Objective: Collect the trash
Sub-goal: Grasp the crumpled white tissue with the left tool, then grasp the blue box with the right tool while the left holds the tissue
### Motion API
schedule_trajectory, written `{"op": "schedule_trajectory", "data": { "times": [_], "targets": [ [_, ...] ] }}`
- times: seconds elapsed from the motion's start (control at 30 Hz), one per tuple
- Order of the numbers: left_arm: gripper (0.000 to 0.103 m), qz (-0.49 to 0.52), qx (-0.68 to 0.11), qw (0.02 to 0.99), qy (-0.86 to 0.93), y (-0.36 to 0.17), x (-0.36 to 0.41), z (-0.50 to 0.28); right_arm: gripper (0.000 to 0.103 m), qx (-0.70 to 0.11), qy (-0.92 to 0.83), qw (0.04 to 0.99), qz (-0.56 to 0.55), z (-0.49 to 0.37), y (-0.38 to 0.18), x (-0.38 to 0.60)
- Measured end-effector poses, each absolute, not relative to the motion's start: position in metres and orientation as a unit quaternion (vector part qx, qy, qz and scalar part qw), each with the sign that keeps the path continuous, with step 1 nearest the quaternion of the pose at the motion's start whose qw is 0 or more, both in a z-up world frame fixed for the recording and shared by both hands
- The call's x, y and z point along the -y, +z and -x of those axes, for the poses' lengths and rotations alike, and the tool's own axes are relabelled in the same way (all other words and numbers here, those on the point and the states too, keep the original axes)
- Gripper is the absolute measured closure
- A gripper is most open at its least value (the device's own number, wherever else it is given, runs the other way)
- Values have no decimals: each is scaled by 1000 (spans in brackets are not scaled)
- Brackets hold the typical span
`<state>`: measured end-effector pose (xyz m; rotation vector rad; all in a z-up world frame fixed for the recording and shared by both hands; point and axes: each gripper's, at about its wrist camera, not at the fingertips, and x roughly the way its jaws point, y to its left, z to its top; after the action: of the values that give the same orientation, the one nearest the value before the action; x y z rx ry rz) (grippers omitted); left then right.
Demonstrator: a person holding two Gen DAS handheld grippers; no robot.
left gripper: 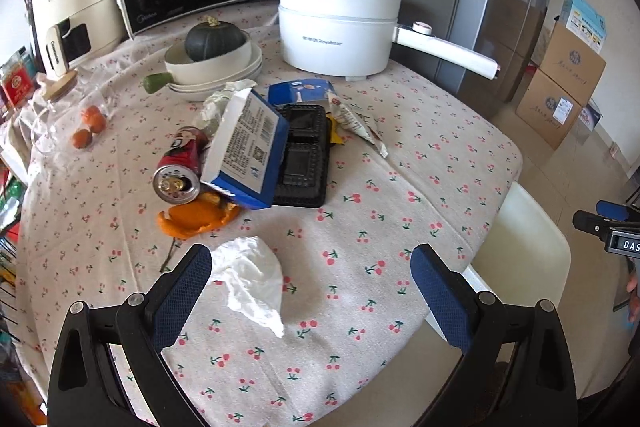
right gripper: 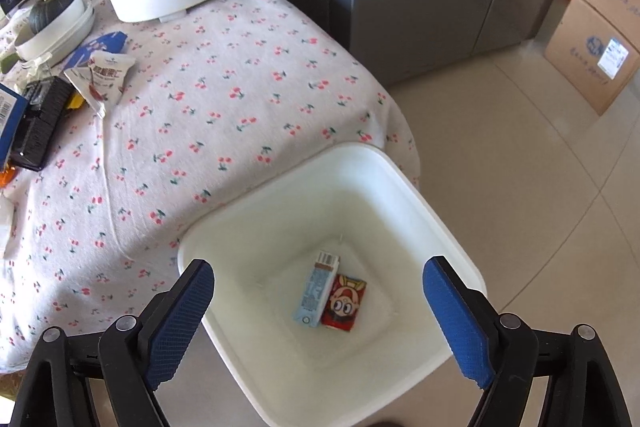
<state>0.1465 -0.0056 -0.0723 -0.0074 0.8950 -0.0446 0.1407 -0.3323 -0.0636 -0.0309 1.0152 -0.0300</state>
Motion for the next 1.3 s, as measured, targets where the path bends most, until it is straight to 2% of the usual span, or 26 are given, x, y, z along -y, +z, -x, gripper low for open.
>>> {"op": "schedule_trajectory", "data": {
  "times": [0.17, 0.27, 0.43, 0.6, 0.67, 0.7, 0.73, 0.8, 0.87, 0.93, 1.03, 1.3],
  "targets": [
    [2, 25, -441, 897, 15, -83, -36, -153, 10, -449, -14, 893, 20, -150, -58, 303],
    [2, 45, -447, 893, 26, -99, -51, -156, 5, -429, -19, 902, 41, -155, -60, 284],
    [2, 70, -464, 883, 27, -129, -59, -167, 4, -414, -1, 906, 87, -162, -67, 249],
    [6, 65, -477, 876, 18, -152, -52, -179, 4, -419, 22, 904, 83, -166, -75, 228],
    [15, 65, -496, 866, 9, -162, -51, -186, 4, -420, 26, 904, 78, -168, -76, 221],
    [16, 54, -492, 869, 15, -162, -49, -187, 4, -420, 28, 904, 75, -169, -77, 218],
    [22, 47, -493, 869, 12, -162, -48, -188, 4, -420, 28, 904, 73, -171, -77, 215],
    [37, 32, -492, 870, 10, -160, -47, -188, 4, -419, 27, 905, 67, -173, -78, 209],
    [67, 30, -492, 870, 2, -158, -50, -188, 4, -417, 27, 906, 61, -175, -78, 203],
    [80, 46, -494, 869, -6, -154, -58, -187, 4, -414, 25, 908, 55, -178, -78, 195],
    [86, 54, -488, 871, 5, -145, -71, -182, 4, -408, 29, 911, 47, -183, -78, 180],
    [86, 39, -460, 886, 38, -99, -111, -162, 4, -385, 90, 918, -17, -193, -72, 125]
  ]
}}
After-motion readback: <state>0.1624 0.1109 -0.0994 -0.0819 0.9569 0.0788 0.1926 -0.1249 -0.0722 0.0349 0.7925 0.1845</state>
